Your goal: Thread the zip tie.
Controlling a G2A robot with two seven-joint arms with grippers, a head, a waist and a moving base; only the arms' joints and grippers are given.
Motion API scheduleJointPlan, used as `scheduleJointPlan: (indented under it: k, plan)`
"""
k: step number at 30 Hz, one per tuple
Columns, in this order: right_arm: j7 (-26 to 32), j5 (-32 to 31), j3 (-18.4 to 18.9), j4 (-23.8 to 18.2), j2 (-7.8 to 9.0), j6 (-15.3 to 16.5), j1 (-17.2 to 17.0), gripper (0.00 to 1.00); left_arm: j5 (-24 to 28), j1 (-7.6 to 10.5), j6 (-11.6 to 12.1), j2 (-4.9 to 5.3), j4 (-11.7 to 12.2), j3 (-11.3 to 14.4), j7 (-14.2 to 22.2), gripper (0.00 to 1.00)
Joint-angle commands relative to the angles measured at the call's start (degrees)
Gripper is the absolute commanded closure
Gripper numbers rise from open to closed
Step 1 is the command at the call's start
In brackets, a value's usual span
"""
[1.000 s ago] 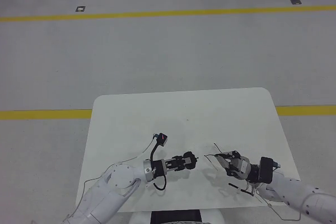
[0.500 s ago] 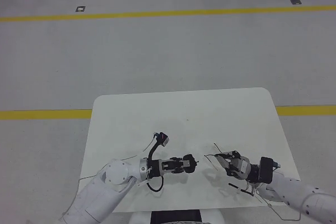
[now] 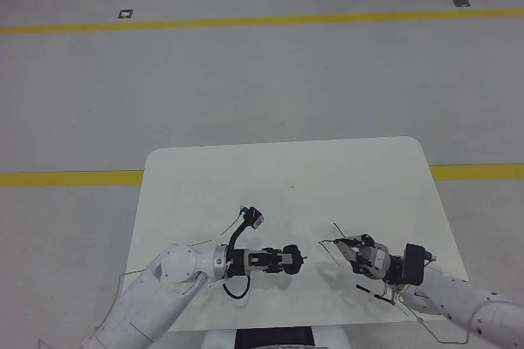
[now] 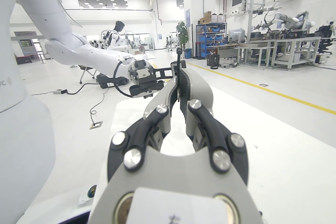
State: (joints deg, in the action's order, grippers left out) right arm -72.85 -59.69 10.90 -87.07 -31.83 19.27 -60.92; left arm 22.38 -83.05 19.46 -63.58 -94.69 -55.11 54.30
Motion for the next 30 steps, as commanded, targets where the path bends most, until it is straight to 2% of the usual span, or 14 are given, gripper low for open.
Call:
scheduleJointPlan:
  k: [1,7,10,14,22,30]
  plan:
    - [-1.2,-1.5,0.7,0.4,0.10,0.2,-0.4,1.00,0.0,0.00,0.0,0.00,0.0,0.0,0.0,1.00]
    - [-6.5,-8.6,0.9,2.4,0.60,0.2,-0.1,1.00,0.0,0.00,0.0,0.00,0.0,0.0,0.0,1.00]
    - [-6.8,-11.6,0.0,1.6,0.70,0.2,1.3,1.00,0.0,0.00,0.0,0.00,0.0,0.0,0.0,1.00]
    - [-6.8,-12.6,-1.2,0.7,0.70,0.2,2.9,1.00,0.0,0.00,0.0,0.00,0.0,0.0,0.0,1.00]
    - [-6.8,-13.0,-1.2,1.3,-0.68,0.2,4.4,1.00,0.0,0.00,0.0,0.00,0.0,0.0,0.0,1.00]
    - [-6.8,-17.8,-1.2,1.9,-1.97,0.2,4.7,1.00,0.0,0.00,0.0,0.00,0.0,0.0,0.0,1.00]
